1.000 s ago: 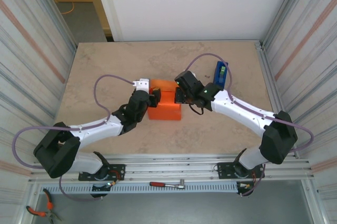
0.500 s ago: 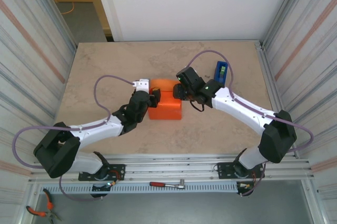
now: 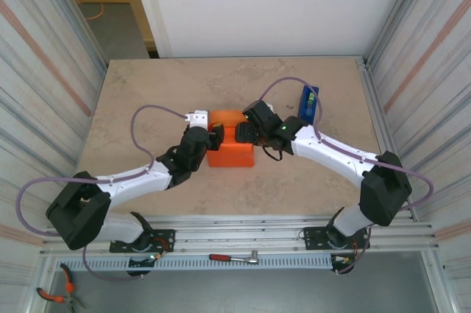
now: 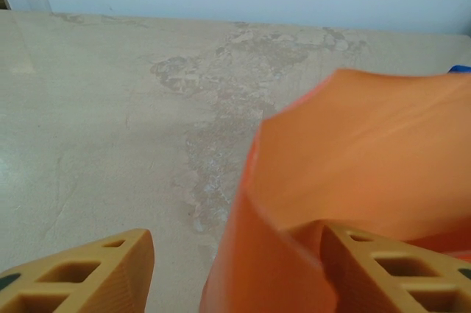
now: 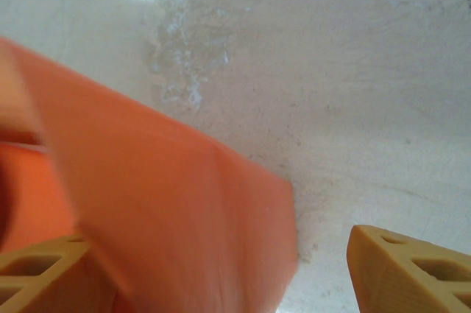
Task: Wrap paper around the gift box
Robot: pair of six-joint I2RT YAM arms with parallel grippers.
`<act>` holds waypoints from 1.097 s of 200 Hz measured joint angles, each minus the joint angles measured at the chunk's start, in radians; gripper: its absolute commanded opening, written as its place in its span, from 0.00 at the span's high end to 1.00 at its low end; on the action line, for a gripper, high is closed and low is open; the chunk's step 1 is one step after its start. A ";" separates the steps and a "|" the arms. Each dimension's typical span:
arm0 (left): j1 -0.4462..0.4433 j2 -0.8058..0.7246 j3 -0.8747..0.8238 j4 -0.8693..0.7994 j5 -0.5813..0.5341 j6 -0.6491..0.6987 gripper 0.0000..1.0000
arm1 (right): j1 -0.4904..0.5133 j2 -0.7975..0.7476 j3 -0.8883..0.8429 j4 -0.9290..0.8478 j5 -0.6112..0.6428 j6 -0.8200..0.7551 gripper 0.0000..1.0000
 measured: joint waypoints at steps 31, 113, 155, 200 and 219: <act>0.056 -0.095 0.006 -0.079 0.082 0.005 0.31 | 0.000 0.000 -0.018 0.039 0.008 0.018 0.26; 0.163 -0.283 0.023 -0.156 0.281 0.035 0.32 | 0.000 -0.001 -0.038 0.087 0.026 0.025 0.27; 0.163 -0.246 0.022 -0.161 0.319 0.034 0.35 | 0.000 -0.001 -0.040 0.091 0.026 0.025 0.27; 0.163 -0.149 0.022 -0.137 0.327 0.032 0.64 | 0.000 -0.002 -0.043 0.100 0.027 0.026 0.27; 0.163 -0.125 0.022 -0.122 0.326 0.044 0.91 | 0.000 -0.004 -0.047 0.103 0.029 0.026 0.28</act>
